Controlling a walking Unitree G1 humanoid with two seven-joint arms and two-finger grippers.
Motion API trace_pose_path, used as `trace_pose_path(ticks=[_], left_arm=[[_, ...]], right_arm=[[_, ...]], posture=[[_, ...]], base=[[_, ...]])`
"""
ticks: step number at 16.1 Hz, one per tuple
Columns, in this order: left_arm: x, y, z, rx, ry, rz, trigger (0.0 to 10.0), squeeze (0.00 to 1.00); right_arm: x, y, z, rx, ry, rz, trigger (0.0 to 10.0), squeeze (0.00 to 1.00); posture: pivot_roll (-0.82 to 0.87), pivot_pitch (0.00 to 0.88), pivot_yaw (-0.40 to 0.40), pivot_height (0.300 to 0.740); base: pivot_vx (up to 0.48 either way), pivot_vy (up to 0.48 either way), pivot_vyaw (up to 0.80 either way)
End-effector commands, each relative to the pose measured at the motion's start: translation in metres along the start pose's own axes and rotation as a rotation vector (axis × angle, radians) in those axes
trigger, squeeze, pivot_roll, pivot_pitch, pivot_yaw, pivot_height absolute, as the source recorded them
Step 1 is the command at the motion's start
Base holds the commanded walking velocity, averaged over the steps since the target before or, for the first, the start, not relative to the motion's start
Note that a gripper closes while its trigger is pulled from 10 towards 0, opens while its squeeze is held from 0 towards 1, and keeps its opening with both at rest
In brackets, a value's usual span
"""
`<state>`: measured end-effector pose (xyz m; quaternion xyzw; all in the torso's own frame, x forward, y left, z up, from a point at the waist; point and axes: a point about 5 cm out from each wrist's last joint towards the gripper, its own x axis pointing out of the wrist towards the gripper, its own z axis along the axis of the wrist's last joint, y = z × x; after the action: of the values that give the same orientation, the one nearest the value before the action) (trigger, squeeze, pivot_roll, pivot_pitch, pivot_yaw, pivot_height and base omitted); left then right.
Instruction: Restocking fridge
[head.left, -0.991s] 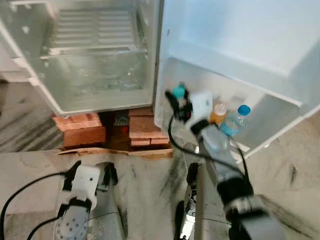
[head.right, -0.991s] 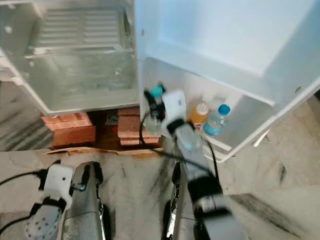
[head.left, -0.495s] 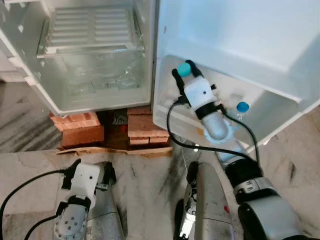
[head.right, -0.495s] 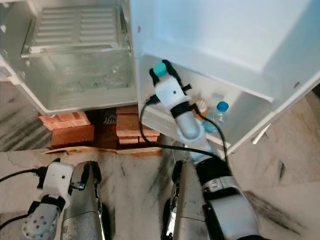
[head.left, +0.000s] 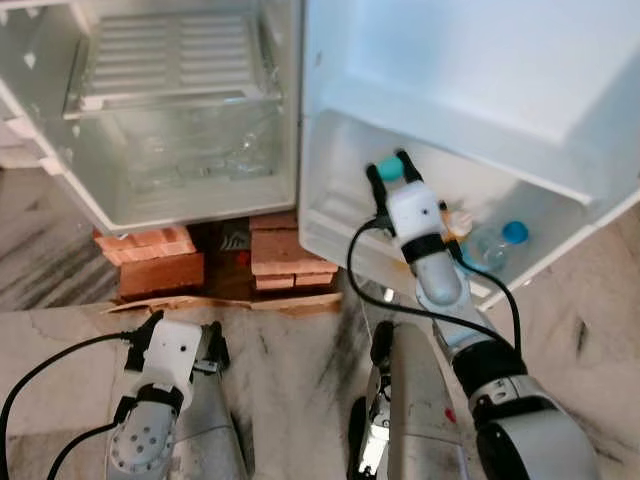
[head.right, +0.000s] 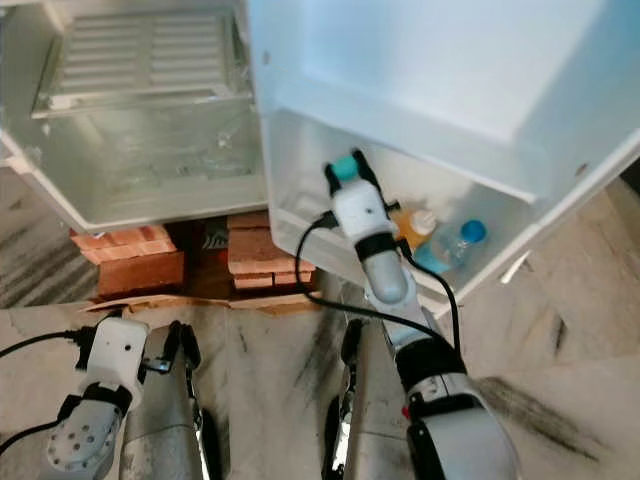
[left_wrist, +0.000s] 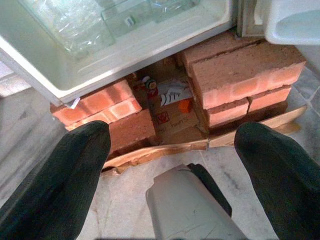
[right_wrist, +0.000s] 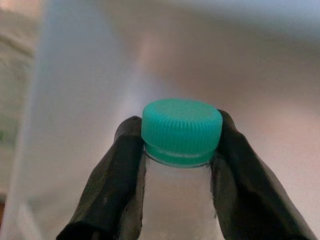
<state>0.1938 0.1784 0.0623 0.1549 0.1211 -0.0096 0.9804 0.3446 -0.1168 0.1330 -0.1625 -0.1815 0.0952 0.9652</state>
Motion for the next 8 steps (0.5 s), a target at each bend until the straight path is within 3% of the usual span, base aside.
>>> trace_pose_path(ticks=[1,5,8], left_arm=[[-0.003,0.0,-0.007,0.003,0.034,-0.01,10.0,0.0],[-0.002,0.0,-0.009,0.008,0.039,-0.015,10.0,0.0],[-0.002,-0.002,-0.01,0.012,0.047,-0.023,10.0,0.0]], right_arm=[[-0.023,0.002,-0.033,0.03,0.184,-0.006,10.0,0.0],[-0.037,-0.003,-0.054,0.01,0.311,-0.03,10.0,0.0],[-0.041,-0.022,-0.062,-0.059,0.367,-0.121,10.0,0.0]], posture=[[0.23,0.222,-0.054,0.491],[0.23,0.222,-0.051,0.491],[0.23,0.22,-0.049,0.491]], base=[[0.0,0.0,0.0],[0.0,0.0,0.0],[0.0,0.0,0.0]])
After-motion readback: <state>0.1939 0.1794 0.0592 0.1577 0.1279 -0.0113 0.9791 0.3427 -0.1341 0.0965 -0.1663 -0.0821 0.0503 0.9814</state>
